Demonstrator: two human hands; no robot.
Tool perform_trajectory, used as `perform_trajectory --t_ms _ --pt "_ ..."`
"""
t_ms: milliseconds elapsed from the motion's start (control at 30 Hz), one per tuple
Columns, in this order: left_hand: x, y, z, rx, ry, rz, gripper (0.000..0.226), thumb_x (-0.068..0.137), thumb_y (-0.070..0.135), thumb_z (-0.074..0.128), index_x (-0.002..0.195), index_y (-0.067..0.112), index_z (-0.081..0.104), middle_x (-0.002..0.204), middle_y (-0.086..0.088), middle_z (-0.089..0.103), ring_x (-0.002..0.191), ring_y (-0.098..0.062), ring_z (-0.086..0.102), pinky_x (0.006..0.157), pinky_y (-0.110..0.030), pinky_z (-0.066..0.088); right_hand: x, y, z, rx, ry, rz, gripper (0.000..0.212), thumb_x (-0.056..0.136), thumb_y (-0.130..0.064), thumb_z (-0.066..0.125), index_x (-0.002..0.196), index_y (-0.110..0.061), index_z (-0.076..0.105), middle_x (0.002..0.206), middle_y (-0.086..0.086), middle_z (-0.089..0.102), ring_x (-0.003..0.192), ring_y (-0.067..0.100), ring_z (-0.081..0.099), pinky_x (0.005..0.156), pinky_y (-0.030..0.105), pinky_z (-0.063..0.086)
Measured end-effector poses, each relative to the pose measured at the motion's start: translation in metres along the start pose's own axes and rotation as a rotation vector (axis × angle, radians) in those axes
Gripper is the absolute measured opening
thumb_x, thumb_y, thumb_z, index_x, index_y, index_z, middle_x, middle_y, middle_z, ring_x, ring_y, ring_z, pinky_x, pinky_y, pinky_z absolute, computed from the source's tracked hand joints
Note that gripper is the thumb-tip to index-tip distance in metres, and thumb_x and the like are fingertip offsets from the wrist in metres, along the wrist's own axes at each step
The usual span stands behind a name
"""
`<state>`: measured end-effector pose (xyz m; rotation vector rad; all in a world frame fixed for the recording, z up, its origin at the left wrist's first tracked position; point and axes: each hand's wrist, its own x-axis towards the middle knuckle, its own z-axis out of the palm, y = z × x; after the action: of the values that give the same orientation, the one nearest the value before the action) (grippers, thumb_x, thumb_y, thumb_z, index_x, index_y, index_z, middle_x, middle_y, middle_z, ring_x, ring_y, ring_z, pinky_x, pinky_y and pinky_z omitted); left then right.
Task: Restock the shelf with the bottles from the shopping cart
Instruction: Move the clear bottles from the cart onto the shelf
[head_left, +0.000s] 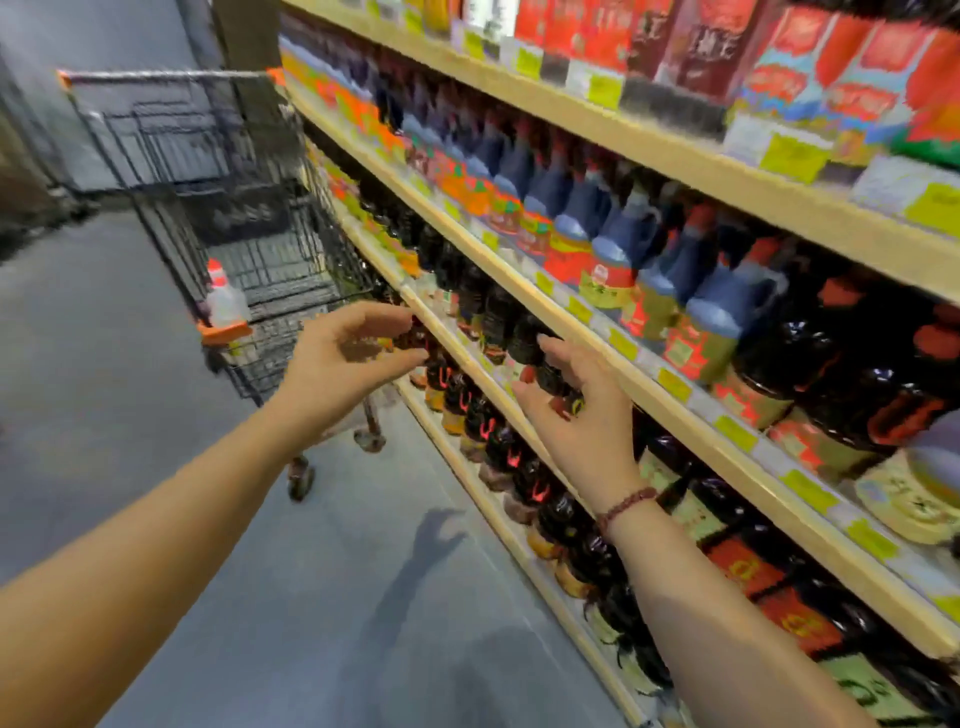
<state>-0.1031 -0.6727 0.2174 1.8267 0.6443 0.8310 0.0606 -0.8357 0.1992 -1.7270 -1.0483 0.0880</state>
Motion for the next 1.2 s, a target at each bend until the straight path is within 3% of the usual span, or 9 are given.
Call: perform_trajectory --t_ms 167,333,433,500,667,767,933,1033,1200 --pt "0.007 -0.031 -0.058 -0.036 0.116 -0.062 0.04 0.065 0.032 0.078 0.103 0.024 0.067 0.106 0.005 0.069 0.102 -0.009 0.064 0.093 -0.035 0.053 0.041 -0.026 0.08 0.059 -0.125 -0.078 0.041 0.08 -0.024 0.071 0.119 -0.026 0.058 0.114 -0.008 0.059 0.108 0.005 0.055 0.097 0.027 0.045" --pt "0.016 -0.068 -0.108 0.007 0.173 -0.14 0.038 0.07 0.023 0.079 0.105 0.025 0.066 0.106 0.01 0.068 0.1 0.0 0.063 0.091 -0.027 0.051 0.079 -0.04 0.15 0.088 -0.27 -0.107 0.041 0.081 -0.025 0.07 0.12 -0.028 0.056 0.114 -0.012 0.057 0.107 -0.001 0.052 0.09 0.005 0.039" --pt "0.029 -0.095 -0.137 0.021 0.257 -0.192 0.038 0.071 0.02 0.079 0.107 0.021 0.067 0.105 0.009 0.067 0.096 0.002 0.062 0.088 -0.022 0.05 0.104 -0.038 0.189 0.114 -0.355 -0.131 0.041 0.082 -0.022 0.069 0.119 -0.03 0.054 0.115 -0.008 0.057 0.106 -0.003 0.051 0.085 -0.002 0.036" --pt "0.041 -0.115 -0.152 0.015 0.307 -0.22 0.036 0.071 0.019 0.079 0.104 0.024 0.067 0.103 0.008 0.067 0.094 0.001 0.062 0.086 -0.019 0.05 0.124 -0.029 0.215 0.102 -0.399 -0.163 0.041 0.082 -0.022 0.069 0.12 -0.029 0.055 0.116 -0.007 0.057 0.107 -0.001 0.052 0.09 0.003 0.038" --pt "0.093 -0.17 -0.188 0.089 0.361 -0.303 0.037 0.068 0.023 0.082 0.102 0.03 0.067 0.101 0.013 0.069 0.096 -0.001 0.062 0.086 -0.022 0.049 0.189 0.001 0.287 0.132 -0.506 -0.131 0.041 0.08 -0.02 0.072 0.116 -0.033 0.056 0.115 -0.005 0.059 0.109 0.005 0.054 0.098 0.032 0.046" --pt "0.132 -0.197 -0.208 0.084 0.409 -0.353 0.036 0.069 0.019 0.082 0.092 0.042 0.067 0.095 0.018 0.07 0.092 -0.004 0.061 0.081 -0.02 0.049 0.226 0.015 0.328 0.123 -0.564 -0.09 0.04 0.078 -0.022 0.073 0.111 -0.037 0.056 0.112 -0.007 0.059 0.108 0.008 0.055 0.097 0.039 0.046" --pt "0.184 -0.238 -0.233 0.044 0.493 -0.449 0.035 0.07 0.012 0.081 0.097 0.03 0.067 0.095 0.006 0.068 0.086 0.002 0.061 0.076 -0.018 0.046 0.283 0.019 0.394 0.025 -0.693 -0.196 0.041 0.08 -0.024 0.072 0.118 -0.019 0.059 0.108 -0.009 0.054 0.104 0.012 0.055 0.09 0.021 0.041" --pt "0.203 -0.255 -0.242 -0.013 0.529 -0.49 0.035 0.07 0.008 0.08 0.1 0.02 0.066 0.095 0.003 0.068 0.084 0.001 0.063 0.068 -0.011 0.048 0.301 0.019 0.429 0.071 -0.739 -0.149 0.04 0.08 -0.021 0.072 0.117 -0.026 0.056 0.109 -0.009 0.056 0.104 0.01 0.055 0.093 0.025 0.044" --pt "0.24 -0.293 -0.278 -0.045 0.547 -0.572 0.036 0.071 0.011 0.08 0.104 0.016 0.066 0.096 0.003 0.067 0.092 -0.009 0.062 0.077 -0.015 0.053 0.336 0.02 0.502 0.08 -0.774 -0.061 0.044 0.079 -0.024 0.071 0.12 -0.024 0.056 0.112 -0.008 0.057 0.105 0.007 0.053 0.094 0.023 0.043"
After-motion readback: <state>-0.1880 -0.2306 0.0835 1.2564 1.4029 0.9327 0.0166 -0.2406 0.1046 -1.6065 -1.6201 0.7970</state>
